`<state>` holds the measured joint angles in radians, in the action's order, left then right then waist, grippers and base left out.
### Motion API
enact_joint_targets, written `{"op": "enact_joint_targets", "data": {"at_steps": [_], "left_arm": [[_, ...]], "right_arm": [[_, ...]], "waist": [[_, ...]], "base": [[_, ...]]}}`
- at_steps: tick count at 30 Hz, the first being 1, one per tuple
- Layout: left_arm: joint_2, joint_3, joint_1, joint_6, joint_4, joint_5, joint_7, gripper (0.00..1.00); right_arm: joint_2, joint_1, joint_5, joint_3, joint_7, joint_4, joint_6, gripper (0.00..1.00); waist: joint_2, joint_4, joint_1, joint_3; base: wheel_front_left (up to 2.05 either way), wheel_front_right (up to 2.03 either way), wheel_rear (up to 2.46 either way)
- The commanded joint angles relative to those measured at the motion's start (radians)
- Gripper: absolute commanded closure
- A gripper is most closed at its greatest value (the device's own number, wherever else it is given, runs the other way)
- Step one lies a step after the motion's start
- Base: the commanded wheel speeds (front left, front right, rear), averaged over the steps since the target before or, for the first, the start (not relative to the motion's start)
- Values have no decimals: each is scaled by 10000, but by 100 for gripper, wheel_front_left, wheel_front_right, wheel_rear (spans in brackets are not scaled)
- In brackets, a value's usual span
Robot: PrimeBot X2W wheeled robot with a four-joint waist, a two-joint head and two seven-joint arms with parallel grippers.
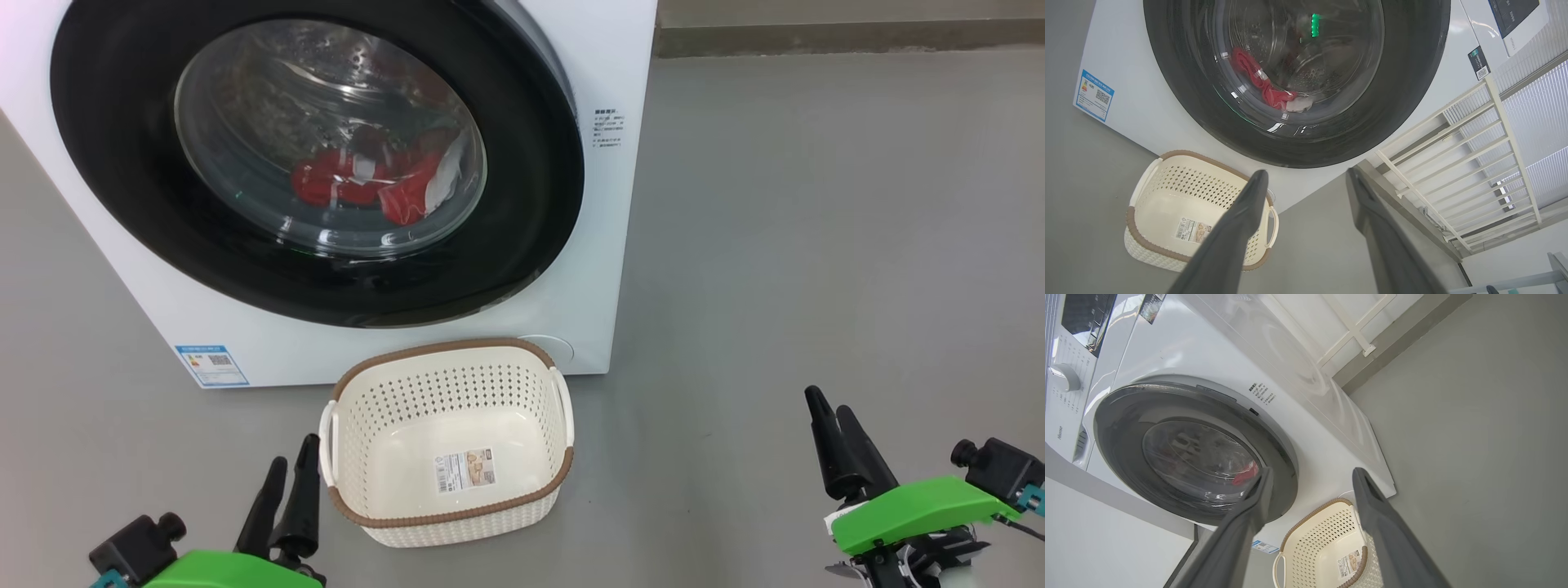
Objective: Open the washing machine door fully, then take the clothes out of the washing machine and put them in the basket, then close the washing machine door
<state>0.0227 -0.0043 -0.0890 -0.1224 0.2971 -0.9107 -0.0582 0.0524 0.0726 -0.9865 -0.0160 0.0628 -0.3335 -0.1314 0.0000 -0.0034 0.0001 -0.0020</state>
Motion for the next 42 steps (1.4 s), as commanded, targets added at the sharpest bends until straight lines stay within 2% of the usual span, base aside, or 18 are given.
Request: {"op": "enact_joint_targets", "data": {"at_steps": [1, 21, 42], "left_arm": [[176, 109, -502, 40, -260, 335, -151, 0], [209, 1, -897, 176, -19, 2344, -775, 0], [240, -137, -1325, 291, -97, 4805, -1369, 0]], "right_arm": [[123, 627, 338, 138, 124, 263, 4, 0], [110, 889, 3216, 266, 742, 601, 5, 0], [141, 1283, 5564, 418, 1330, 791, 6, 0]], "waist": [[0, -3, 0, -11], [0, -55, 0, 30], [0, -35, 0, 85]], "base": [[0, 0, 0], [0, 0, 0], [0, 0, 0]]}}
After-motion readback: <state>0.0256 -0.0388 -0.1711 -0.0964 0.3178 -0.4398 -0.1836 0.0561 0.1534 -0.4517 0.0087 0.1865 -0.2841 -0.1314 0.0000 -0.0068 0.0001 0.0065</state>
